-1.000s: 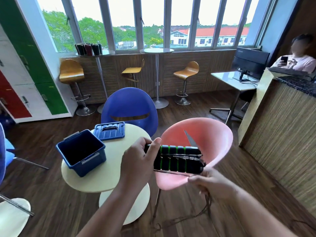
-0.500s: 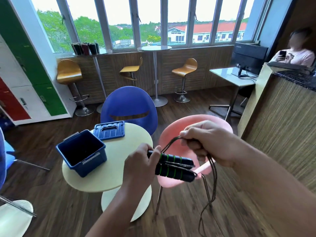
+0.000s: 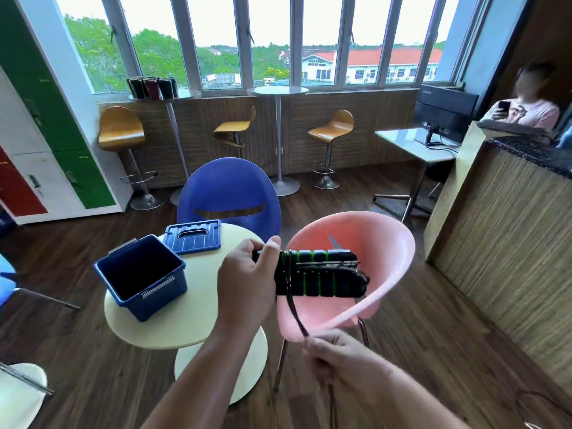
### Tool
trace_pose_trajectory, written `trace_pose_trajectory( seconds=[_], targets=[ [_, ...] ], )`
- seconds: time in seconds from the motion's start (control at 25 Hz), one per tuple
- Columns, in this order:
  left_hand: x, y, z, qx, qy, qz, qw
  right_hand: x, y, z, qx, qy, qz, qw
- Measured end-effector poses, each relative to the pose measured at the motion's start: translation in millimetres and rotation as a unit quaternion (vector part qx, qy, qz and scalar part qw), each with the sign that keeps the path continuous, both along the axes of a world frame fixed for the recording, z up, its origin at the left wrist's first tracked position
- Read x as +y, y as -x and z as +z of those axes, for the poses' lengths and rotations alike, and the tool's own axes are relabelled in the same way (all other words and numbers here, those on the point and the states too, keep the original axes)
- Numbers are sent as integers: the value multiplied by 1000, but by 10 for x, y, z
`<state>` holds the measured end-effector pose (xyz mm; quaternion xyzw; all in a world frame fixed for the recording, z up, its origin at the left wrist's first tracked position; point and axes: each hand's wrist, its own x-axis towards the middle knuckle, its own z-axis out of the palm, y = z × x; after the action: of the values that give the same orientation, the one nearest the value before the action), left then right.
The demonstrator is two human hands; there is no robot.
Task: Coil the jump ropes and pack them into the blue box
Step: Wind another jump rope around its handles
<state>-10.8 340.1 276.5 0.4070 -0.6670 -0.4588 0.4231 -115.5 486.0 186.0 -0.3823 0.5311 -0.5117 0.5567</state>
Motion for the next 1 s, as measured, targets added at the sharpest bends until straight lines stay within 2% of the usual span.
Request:
trace_pose_trajectory(
  seconds=[0.12,0.2,0.24,0.4,0.52,0.56,0.6,0.64,0.72,0.76,0.88,0.92,1.0],
  targets=[
    [76,-105,-29,-13,-61,-96,993,-51,509,224,90,-48,-75,992],
    [134,-166,-58,-57,-56,-149,986,-170,756,573,176,-51,-42,982],
    [145,-186,-71,-97,-24,-159,982,-260,823,755,222,-35,-8,974],
    [118,-189,-122,-233,122,-105,959,-446,691,1340,362,-54,8,931],
    [12,-147,-131,-253,166,-28,953,-396,372,1496,534,-14,-19,845],
    [-39,-131,-135,-243,169,-4,955,-358,227,1451,559,6,-37,828],
    [-84,-112,-141,-227,169,16,959,-320,84,1352,539,13,-60,840],
    [-121,-88,-139,-206,169,36,963,-294,-58,1224,470,25,-86,878],
    [-174,-42,-132,-161,168,68,970,-266,-324,957,264,37,-147,953],
    [-183,-13,-126,-141,168,79,972,-258,-423,861,179,46,-174,967],
    [-110,80,-105,-92,146,82,982,-245,-514,549,9,61,-198,978],
    [-79,95,-96,-77,131,83,985,-247,-498,420,-18,64,-186,980],
    [-59,88,-61,-51,95,89,990,-244,-462,209,-6,79,-158,984]
  ],
)
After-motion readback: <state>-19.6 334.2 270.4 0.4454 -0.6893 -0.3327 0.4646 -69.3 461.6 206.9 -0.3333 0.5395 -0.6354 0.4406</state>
